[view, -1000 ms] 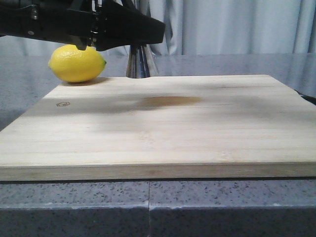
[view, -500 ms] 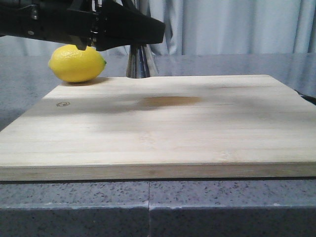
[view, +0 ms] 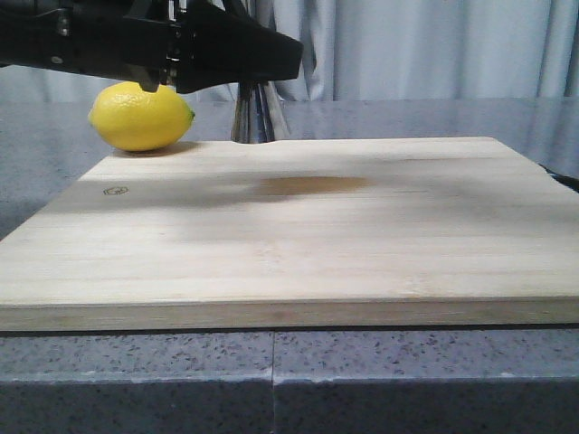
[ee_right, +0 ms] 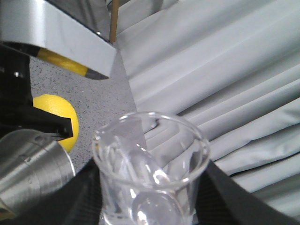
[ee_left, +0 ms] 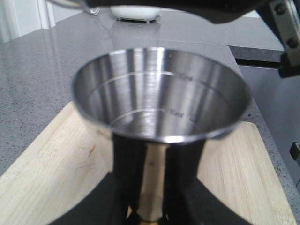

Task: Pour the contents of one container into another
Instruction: 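Tilt the beaker with the right gripper over the jigger mouth, then pour the clear liquid from the beaker into the held jigger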

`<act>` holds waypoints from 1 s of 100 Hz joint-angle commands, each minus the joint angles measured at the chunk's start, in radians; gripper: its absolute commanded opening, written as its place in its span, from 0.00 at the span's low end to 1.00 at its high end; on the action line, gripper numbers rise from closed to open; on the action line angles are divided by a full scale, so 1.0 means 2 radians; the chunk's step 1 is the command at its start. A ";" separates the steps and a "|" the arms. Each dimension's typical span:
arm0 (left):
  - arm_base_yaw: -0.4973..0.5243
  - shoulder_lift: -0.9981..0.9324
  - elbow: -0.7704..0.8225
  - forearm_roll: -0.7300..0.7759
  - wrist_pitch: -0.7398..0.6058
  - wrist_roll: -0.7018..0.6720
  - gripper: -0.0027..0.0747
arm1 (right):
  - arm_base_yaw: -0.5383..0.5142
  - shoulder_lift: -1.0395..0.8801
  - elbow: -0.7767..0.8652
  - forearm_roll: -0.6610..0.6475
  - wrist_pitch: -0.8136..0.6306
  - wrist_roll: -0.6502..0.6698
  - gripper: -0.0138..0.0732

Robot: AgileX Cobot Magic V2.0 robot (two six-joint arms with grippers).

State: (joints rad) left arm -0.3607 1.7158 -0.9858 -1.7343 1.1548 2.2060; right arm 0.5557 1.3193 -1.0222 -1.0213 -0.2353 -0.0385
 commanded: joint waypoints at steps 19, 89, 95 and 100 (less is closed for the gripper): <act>-0.006 -0.024 -0.014 -0.032 0.037 -0.003 0.11 | 0.001 -0.013 -0.018 -0.002 -0.025 -0.003 0.45; -0.006 -0.024 -0.014 -0.032 0.037 -0.003 0.11 | 0.001 -0.013 -0.018 -0.022 -0.016 -0.003 0.45; -0.006 -0.024 -0.014 -0.032 0.037 -0.003 0.11 | 0.001 -0.013 -0.018 -0.023 -0.016 -0.003 0.45; -0.006 -0.024 -0.014 -0.032 0.037 -0.003 0.11 | 0.001 -0.013 -0.018 -0.024 -0.016 -0.003 0.45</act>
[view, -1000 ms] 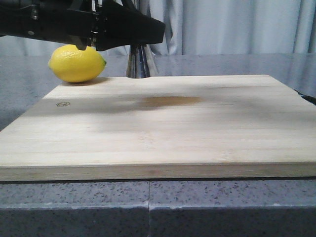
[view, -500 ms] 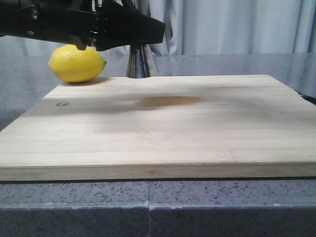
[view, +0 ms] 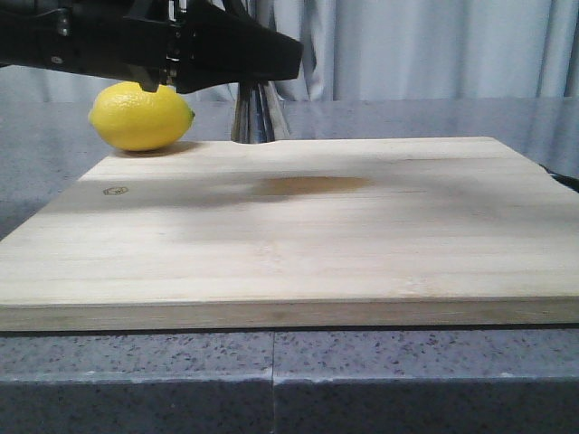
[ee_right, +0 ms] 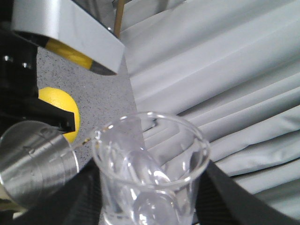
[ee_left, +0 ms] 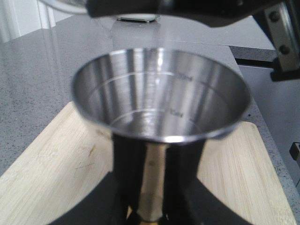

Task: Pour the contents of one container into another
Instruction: 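Pour the clear liquid from the beaker into the held jigger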

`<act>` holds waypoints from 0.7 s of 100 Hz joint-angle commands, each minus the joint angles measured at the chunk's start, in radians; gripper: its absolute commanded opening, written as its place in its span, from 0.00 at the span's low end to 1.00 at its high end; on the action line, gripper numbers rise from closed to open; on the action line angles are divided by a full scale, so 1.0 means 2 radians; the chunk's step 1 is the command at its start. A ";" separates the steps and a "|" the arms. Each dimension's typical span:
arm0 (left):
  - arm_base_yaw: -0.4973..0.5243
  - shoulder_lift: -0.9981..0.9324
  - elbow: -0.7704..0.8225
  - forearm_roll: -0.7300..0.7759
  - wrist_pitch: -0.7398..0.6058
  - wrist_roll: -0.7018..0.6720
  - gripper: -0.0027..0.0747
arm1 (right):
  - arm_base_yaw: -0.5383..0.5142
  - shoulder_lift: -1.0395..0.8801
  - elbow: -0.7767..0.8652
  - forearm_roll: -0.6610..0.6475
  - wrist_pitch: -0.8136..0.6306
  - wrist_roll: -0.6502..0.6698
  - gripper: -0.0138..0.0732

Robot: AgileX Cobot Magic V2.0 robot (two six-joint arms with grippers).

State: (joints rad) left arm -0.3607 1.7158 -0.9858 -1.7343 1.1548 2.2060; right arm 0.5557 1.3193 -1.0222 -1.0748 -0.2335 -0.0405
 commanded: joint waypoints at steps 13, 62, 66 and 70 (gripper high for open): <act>-0.006 -0.024 -0.014 -0.032 0.037 -0.003 0.11 | 0.001 -0.013 -0.018 0.000 -0.015 -0.002 0.45; -0.006 -0.024 -0.014 -0.032 0.037 -0.007 0.11 | 0.001 -0.013 -0.018 -0.022 -0.002 -0.002 0.45; -0.006 -0.024 -0.014 -0.032 0.037 -0.008 0.11 | 0.001 -0.013 -0.018 -0.025 -0.001 -0.002 0.45; -0.006 -0.024 -0.014 -0.032 0.037 -0.009 0.11 | 0.001 -0.013 -0.018 -0.027 -0.001 -0.002 0.45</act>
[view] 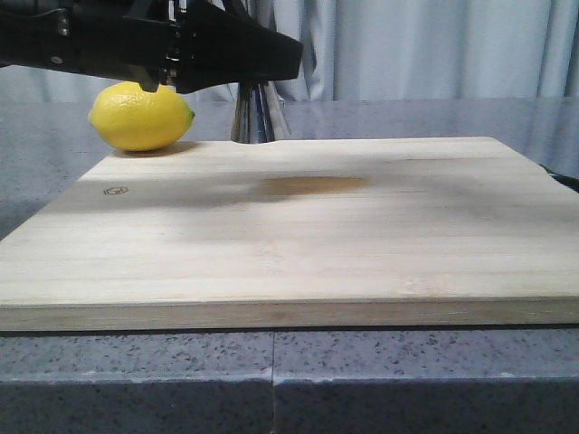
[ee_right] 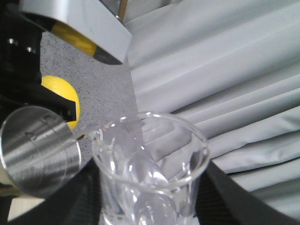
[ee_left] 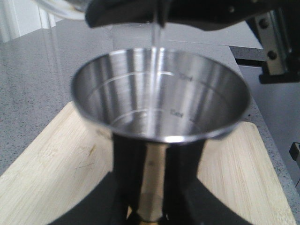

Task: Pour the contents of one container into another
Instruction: 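Pour the clear liquid from the beaker into the held jigger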

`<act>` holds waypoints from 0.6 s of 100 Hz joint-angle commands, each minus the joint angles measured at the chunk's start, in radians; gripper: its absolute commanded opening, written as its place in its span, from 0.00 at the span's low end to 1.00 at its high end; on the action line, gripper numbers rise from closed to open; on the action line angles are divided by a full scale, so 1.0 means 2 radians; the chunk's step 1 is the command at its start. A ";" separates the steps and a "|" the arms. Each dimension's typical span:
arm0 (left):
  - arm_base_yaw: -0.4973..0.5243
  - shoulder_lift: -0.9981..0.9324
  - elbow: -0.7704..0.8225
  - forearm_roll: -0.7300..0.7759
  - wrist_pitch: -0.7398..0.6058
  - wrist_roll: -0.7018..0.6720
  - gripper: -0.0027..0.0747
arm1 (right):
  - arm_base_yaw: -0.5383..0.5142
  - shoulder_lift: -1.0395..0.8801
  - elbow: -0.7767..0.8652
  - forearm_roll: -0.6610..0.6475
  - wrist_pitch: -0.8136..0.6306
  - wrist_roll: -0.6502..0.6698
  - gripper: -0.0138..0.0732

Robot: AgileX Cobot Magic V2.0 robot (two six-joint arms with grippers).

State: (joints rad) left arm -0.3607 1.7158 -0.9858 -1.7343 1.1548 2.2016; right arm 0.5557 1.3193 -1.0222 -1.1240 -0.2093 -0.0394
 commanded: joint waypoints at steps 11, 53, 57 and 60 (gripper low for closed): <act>-0.006 -0.024 -0.014 -0.032 0.037 -0.008 0.11 | 0.001 -0.013 -0.018 -0.007 -0.013 -0.003 0.45; -0.006 -0.024 -0.014 -0.032 0.037 -0.008 0.11 | 0.001 -0.013 -0.018 -0.028 -0.011 -0.003 0.45; -0.006 -0.024 -0.014 -0.032 0.037 -0.008 0.11 | 0.001 -0.013 -0.018 -0.028 -0.011 -0.003 0.45; -0.006 -0.024 -0.014 -0.032 0.037 -0.008 0.11 | 0.001 -0.013 -0.018 -0.029 -0.011 -0.003 0.45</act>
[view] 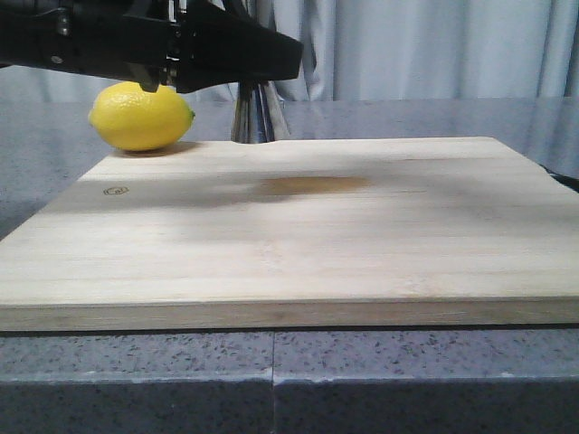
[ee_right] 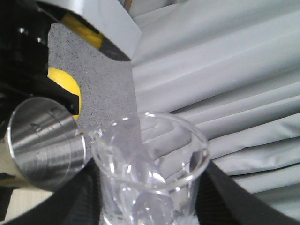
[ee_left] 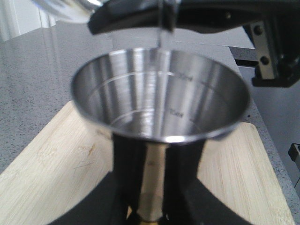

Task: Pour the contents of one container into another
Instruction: 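Pour the clear liquid from the beaker into the held jigger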

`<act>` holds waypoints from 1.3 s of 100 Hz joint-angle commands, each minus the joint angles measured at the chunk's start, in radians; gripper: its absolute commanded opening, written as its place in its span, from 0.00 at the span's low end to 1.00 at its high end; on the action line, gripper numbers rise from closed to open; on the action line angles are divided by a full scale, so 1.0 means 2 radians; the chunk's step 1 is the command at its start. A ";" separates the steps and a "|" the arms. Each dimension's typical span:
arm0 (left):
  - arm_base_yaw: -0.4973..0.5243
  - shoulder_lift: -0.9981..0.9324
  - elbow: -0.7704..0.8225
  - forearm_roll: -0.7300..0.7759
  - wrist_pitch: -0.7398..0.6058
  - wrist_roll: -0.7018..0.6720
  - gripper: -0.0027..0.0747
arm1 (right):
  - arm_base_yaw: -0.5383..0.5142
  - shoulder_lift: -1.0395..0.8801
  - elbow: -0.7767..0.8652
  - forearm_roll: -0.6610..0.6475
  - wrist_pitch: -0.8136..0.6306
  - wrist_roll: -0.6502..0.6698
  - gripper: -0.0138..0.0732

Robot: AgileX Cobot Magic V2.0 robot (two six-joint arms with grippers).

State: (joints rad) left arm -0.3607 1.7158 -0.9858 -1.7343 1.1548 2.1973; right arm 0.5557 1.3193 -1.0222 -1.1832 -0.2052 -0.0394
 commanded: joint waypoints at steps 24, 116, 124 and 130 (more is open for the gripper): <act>-0.006 -0.024 -0.014 -0.032 0.037 -0.006 0.11 | 0.001 -0.013 -0.018 -0.007 -0.013 -0.003 0.45; -0.006 -0.024 -0.014 -0.032 0.037 -0.006 0.11 | 0.001 -0.013 -0.018 -0.049 -0.002 -0.003 0.45; -0.006 -0.024 -0.014 -0.032 0.037 -0.006 0.11 | 0.001 -0.013 -0.018 -0.051 -0.002 -0.003 0.45; -0.006 -0.024 -0.014 -0.032 0.037 -0.006 0.11 | 0.001 -0.013 -0.018 -0.054 -0.001 -0.003 0.45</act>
State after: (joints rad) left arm -0.3607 1.7158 -0.9858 -1.7321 1.1548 2.1957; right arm 0.5557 1.3193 -1.0222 -1.2910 -0.1942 -0.0394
